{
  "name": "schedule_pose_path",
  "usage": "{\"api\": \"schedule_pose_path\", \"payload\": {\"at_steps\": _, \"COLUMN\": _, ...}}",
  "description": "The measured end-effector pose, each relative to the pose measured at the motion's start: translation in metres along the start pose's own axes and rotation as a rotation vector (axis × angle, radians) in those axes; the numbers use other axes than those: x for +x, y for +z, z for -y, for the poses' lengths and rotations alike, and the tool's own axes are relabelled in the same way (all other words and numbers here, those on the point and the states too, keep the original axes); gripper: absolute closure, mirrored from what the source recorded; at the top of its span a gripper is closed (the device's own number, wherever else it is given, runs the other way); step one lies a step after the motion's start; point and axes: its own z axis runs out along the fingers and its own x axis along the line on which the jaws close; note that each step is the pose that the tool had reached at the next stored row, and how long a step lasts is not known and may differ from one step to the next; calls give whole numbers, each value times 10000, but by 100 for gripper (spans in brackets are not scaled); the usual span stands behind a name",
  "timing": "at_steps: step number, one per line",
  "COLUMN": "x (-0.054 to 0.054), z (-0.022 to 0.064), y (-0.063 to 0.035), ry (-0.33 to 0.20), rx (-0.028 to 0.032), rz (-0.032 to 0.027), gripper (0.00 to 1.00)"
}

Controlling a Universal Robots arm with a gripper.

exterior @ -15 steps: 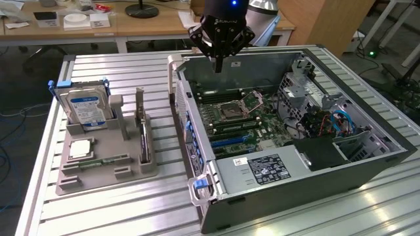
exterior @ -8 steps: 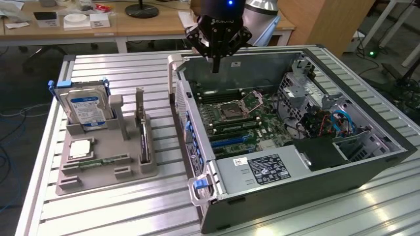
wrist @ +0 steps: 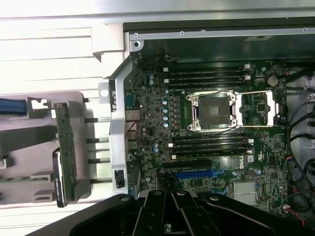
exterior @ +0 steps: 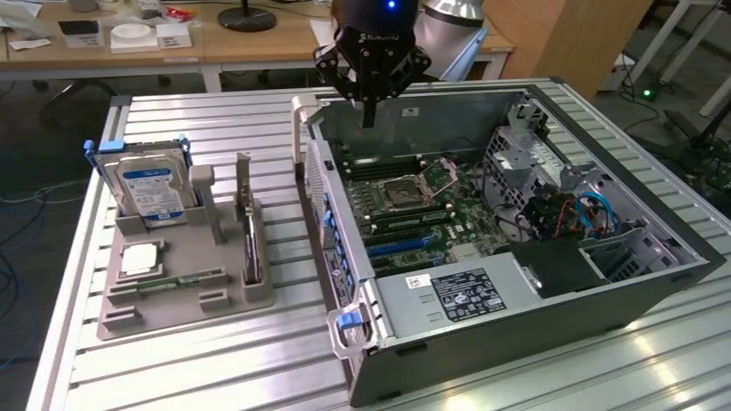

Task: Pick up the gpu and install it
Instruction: 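Reach for the gpu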

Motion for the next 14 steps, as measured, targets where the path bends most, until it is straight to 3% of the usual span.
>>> {"api": "schedule_pose_path", "payload": {"at_steps": 14, "x": 142, "z": 13, "y": -4, "ry": 1, "rx": 0, "rz": -1, "gripper": 89}}
